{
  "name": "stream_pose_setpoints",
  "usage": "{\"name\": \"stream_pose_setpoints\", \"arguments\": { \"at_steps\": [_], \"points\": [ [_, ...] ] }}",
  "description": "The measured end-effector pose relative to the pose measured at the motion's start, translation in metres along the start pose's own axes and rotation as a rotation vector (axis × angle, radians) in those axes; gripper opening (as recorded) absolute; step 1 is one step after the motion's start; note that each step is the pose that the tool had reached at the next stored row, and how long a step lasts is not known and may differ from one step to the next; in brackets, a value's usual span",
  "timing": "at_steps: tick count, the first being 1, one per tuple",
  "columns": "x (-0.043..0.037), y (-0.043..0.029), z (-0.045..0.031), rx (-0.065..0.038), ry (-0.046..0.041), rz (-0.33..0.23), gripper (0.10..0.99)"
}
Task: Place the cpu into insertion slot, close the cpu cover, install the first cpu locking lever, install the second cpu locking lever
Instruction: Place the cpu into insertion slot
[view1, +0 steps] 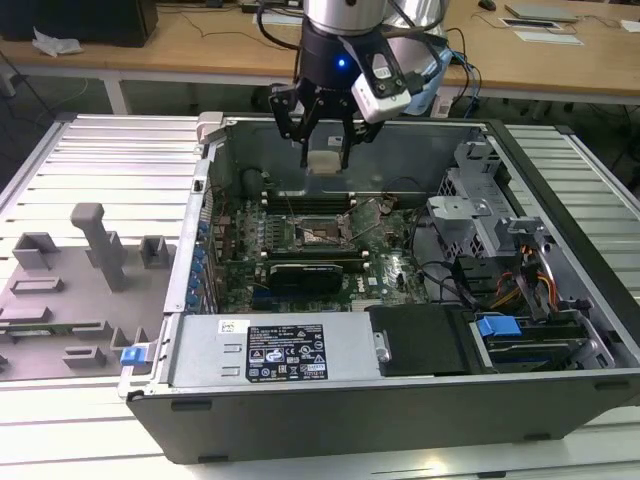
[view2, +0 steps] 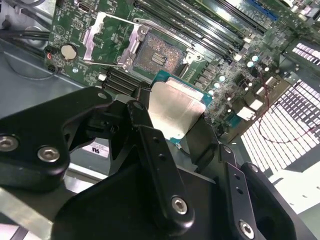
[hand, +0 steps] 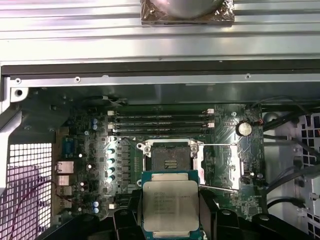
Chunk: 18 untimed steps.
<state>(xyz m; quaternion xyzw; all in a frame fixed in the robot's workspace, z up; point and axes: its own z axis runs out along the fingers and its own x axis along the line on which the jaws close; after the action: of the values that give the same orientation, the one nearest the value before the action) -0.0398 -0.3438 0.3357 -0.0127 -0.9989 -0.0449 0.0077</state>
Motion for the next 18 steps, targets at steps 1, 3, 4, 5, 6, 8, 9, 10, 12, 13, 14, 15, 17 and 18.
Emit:
{"name": "stream_pose_setpoints", "arguments": {
  "at_steps": [1, 3, 4, 5, 6, 8, 9, 10, 12, 13, 14, 15, 17, 18],
  "points": [
    [0.0000, -0.0002, 0.0016, 0.000, -0.0001, 0.000, 0.541],
    [-0.0001, -0.0008, 0.0083, 0.000, -0.0006, 0.000, 0.541],
    [-0.0002, -0.0011, 0.0116, 0.001, -0.0007, -0.003, 0.541],
    [-0.0003, -0.0012, 0.0135, 0.002, -0.0006, -0.006, 0.541],
    [-0.0008, -0.0015, 0.0168, 0.005, -0.0003, -0.009, 0.541],
    [-0.0014, -0.0018, 0.0197, 0.006, -0.0001, -0.012, 0.541],
    [-0.0017, -0.0019, 0.0213, 0.007, 0.0000, -0.013, 0.541],
    [-0.0018, -0.0020, 0.0228, 0.008, 0.0001, -0.014, 0.541],
    [-0.0020, -0.0023, 0.0263, 0.008, 0.0002, -0.016, 0.541],
    [-0.0021, -0.0025, 0.0287, 0.008, 0.0002, -0.016, 0.541],
    [-0.0021, -0.0027, 0.0302, 0.009, 0.0003, -0.017, 0.541],
    [-0.0021, -0.0030, 0.0331, 0.009, 0.0003, -0.017, 0.541],
    [-0.0023, -0.0034, 0.0381, 0.009, 0.0002, -0.017, 0.541],
    [-0.0023, -0.0035, 0.0389, 0.010, 0.0001, -0.016, 0.541]
  ]
}}
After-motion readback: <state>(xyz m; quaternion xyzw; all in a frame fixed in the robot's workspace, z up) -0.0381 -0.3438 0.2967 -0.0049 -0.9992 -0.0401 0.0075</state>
